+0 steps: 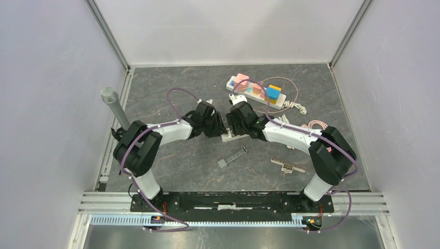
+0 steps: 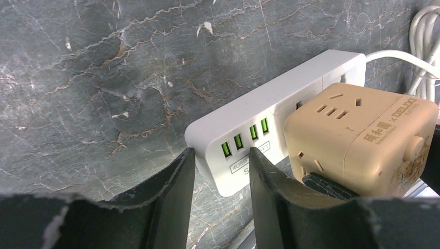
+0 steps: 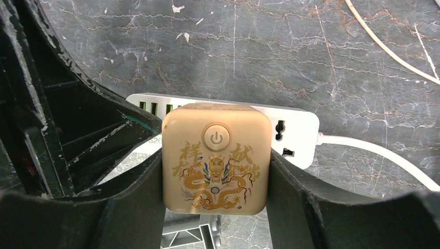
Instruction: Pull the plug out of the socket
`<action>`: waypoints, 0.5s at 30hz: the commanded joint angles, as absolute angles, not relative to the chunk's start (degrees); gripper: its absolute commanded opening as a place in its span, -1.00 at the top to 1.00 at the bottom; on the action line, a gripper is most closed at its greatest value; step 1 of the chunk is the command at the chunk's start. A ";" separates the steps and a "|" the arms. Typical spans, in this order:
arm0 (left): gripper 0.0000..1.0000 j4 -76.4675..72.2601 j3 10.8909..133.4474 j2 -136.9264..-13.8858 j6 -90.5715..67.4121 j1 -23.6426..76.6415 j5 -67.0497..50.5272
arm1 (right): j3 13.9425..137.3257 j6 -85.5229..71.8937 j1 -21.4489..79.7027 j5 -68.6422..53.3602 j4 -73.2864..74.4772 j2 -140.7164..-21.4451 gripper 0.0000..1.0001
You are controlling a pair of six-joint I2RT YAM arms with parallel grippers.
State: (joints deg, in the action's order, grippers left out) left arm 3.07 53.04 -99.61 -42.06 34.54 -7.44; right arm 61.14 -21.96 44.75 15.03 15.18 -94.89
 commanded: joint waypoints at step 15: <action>-0.03 20.01 59.41 -99.10 -34.97 34.98 1.49 | 63.50 -24.59 40.20 17.57 13.39 -81.10 1.00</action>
State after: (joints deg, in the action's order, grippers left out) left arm 10.28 57.23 -99.59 -40.27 35.07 -3.79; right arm 63.57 -22.44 41.15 16.05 16.51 -84.27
